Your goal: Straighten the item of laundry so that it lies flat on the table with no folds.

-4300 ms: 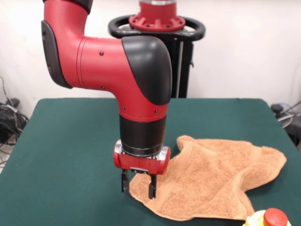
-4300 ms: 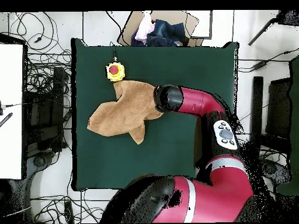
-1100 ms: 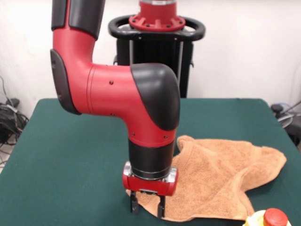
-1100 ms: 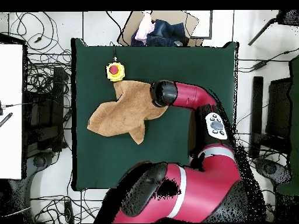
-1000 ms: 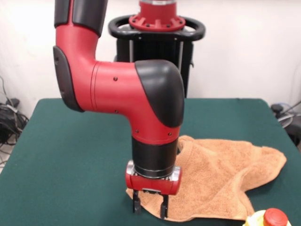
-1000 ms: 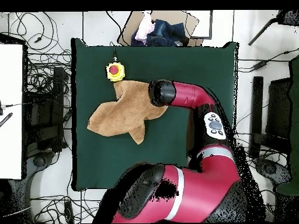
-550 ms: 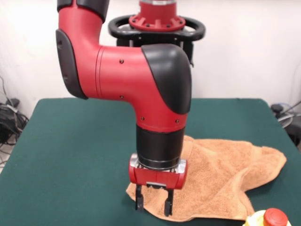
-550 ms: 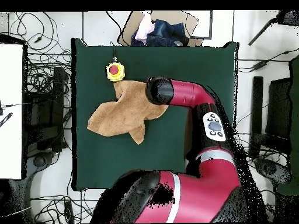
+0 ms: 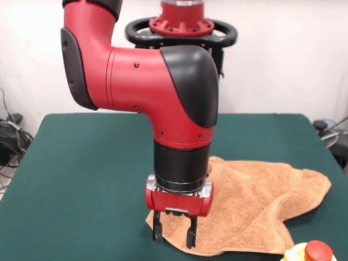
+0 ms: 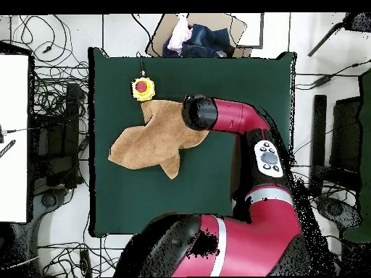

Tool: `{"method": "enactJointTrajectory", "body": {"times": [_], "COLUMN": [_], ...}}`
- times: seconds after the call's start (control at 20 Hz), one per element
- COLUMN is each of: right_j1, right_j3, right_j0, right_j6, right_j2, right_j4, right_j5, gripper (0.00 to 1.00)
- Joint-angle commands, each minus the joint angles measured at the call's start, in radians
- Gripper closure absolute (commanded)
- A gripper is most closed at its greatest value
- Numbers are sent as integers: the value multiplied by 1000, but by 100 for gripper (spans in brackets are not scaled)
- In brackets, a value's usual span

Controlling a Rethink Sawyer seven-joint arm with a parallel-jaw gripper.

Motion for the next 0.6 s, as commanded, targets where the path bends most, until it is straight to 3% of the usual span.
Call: {"method": "enactJointTrajectory", "body": {"times": [0.05,0.6], "right_j1": [121,228], "right_j3": [-23,-180], "right_j0": [-33,-25], "right_j6": [-22,-72], "right_j2": [96,104], "right_j4": [-27,-50], "right_j5": [2,27], "gripper": [0,0]}}
